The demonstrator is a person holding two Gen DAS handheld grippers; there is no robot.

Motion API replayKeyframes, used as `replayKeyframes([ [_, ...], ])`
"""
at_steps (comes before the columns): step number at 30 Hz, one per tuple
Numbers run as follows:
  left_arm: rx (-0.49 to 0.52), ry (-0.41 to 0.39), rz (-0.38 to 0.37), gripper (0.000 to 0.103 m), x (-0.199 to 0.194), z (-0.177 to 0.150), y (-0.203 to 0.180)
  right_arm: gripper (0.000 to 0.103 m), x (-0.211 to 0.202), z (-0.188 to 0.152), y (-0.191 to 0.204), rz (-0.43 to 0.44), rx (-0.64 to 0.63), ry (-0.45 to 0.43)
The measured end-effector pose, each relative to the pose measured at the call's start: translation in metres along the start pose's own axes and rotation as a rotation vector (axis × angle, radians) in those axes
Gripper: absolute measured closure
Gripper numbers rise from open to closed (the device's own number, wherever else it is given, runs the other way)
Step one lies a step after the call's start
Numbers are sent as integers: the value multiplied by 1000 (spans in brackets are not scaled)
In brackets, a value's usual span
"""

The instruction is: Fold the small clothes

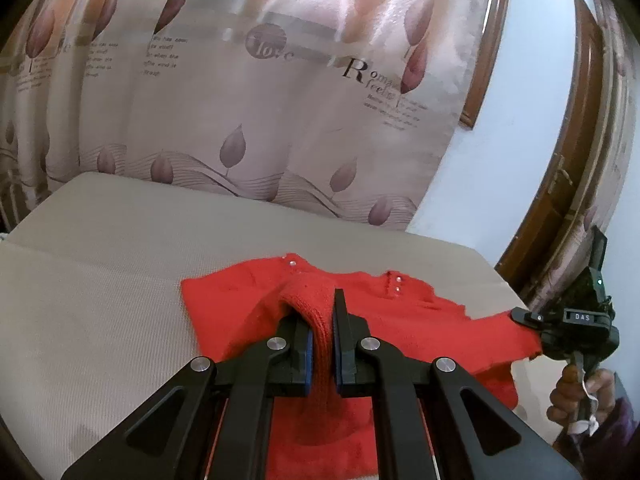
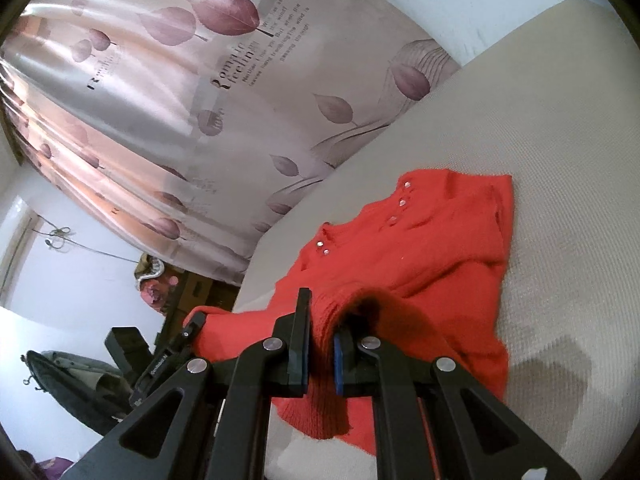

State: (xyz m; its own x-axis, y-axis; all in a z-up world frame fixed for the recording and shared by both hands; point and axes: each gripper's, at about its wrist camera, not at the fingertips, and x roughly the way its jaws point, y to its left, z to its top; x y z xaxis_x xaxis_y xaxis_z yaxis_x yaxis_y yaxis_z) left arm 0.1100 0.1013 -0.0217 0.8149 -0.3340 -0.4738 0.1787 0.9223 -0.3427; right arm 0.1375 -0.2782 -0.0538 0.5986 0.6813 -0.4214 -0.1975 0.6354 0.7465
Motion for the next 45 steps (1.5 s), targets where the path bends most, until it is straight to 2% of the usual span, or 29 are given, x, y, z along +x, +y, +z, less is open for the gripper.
replayKeyframes([
  [22,-29,59,58,95,54,3,25,93,43,30,-26,-37,30,44],
  [36,-50,103,77,94,83,4,35,93,61,38,-41,-46,56,60],
  [41,-88,139,79,90,95,5,43,90,66,41,-45,-45,73,63],
  [45,-124,148,87,76,99,8,50,90,68,43,-51,-37,100,66],
])
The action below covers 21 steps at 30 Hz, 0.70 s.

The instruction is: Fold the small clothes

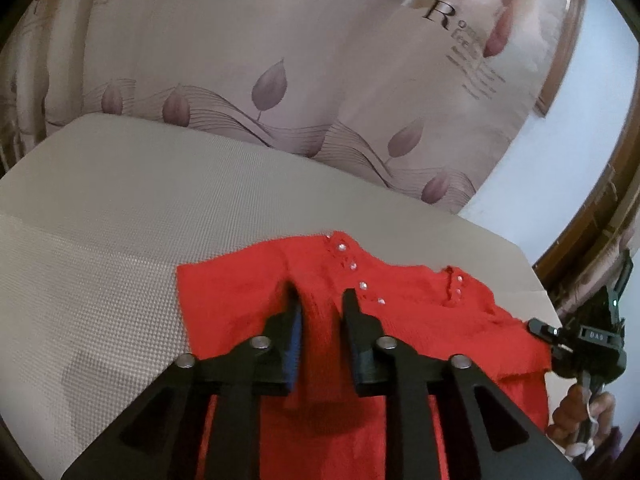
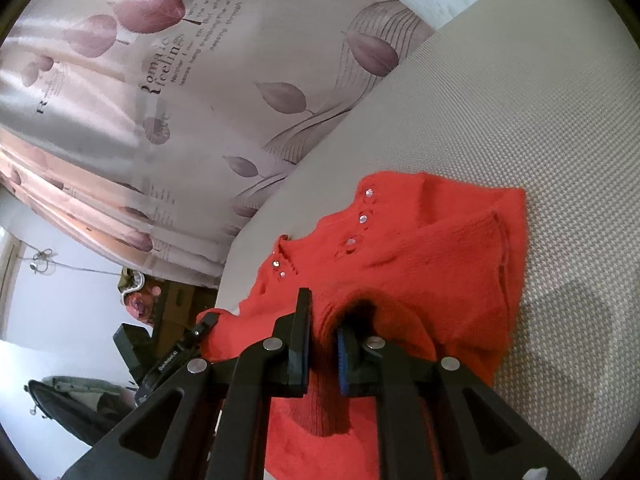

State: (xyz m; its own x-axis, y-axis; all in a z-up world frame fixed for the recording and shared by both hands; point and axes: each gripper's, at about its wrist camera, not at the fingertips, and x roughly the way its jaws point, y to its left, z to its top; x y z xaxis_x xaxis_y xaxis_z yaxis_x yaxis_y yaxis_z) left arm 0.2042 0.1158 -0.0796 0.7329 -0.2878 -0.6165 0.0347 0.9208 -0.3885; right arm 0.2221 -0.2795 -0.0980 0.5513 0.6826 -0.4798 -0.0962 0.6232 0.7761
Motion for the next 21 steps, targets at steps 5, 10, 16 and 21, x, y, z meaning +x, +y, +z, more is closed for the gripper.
replayKeyframes([
  [5,-8,-35,11,53,-4,9,2,87,2,5,-9,41,54,-8],
  [10,5,-34,28,51,4,20,8,83,4,10,-15,75,109,-35],
  [16,-41,-14,14,51,-9,26,25,82,8,21,-22,79,154,-72],
  [21,58,197,-84,51,-29,5,9,73,1,14,-33,120,213,-85],
])
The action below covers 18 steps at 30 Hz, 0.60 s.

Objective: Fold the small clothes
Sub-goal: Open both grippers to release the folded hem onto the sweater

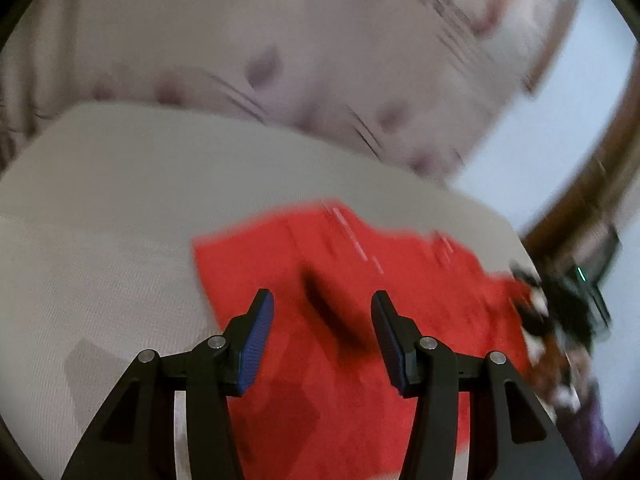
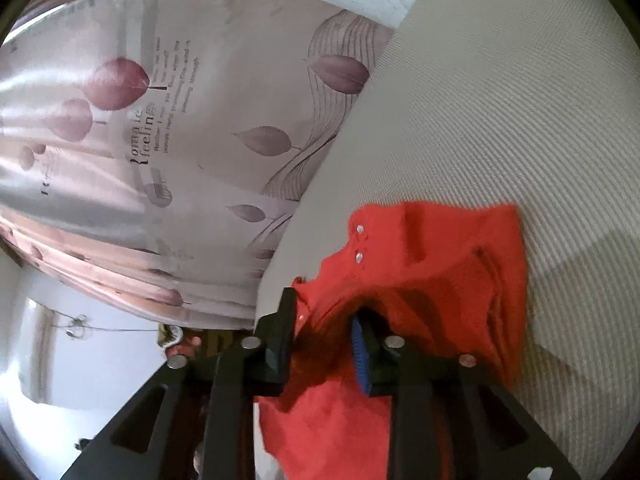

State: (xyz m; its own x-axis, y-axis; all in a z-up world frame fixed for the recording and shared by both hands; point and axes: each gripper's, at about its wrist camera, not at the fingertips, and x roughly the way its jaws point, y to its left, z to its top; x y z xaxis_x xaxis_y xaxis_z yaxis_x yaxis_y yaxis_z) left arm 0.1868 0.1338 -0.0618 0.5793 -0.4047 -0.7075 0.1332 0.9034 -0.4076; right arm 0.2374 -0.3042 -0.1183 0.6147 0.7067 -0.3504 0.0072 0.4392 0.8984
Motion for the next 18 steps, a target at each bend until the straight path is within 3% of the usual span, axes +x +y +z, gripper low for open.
replayKeyframes([
  [4,103,133,-92,51,14,-21,-24,65,-16,-13,4,-4,-30,-20],
  [7,181,186,-114,51,32,-25,-40,61,-32,-16,13,7,-56,-42],
  [12,124,168,-160,51,51,-8,-35,49,-39,-18,23,3,-81,19],
  [18,57,117,-197,51,61,18,-14,49,-6,-20,30,5,-115,177],
])
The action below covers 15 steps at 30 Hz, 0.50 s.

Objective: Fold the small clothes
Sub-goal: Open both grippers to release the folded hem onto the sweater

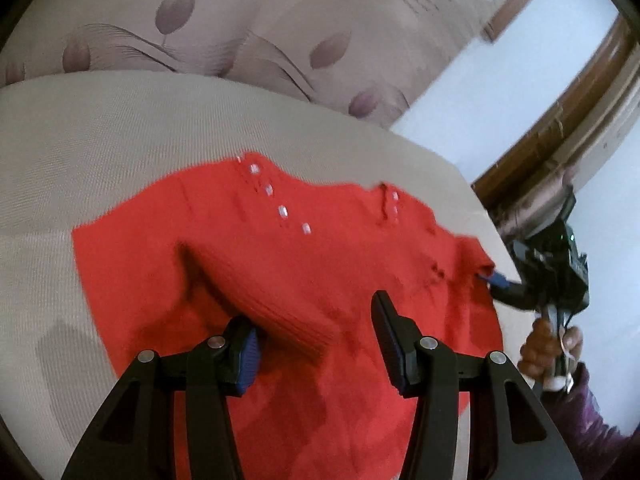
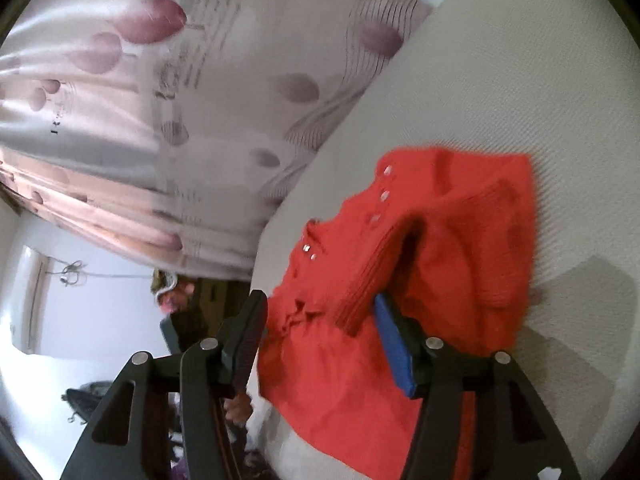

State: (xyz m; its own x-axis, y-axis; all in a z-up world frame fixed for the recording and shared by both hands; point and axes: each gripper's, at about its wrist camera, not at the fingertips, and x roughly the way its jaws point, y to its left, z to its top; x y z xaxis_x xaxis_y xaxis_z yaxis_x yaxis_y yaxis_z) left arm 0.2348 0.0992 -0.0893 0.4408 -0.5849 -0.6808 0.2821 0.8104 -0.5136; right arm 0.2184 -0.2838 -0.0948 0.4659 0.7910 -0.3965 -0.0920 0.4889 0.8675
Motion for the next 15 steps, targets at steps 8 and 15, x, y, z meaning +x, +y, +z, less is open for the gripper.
replayKeyframes([
  [8,-198,-220,95,51,-10,45,43,49,21,52,-9,-1,14,-116],
  [15,-167,-235,206,51,-29,34,49,49,-5,42,-25,-7,61,-210],
])
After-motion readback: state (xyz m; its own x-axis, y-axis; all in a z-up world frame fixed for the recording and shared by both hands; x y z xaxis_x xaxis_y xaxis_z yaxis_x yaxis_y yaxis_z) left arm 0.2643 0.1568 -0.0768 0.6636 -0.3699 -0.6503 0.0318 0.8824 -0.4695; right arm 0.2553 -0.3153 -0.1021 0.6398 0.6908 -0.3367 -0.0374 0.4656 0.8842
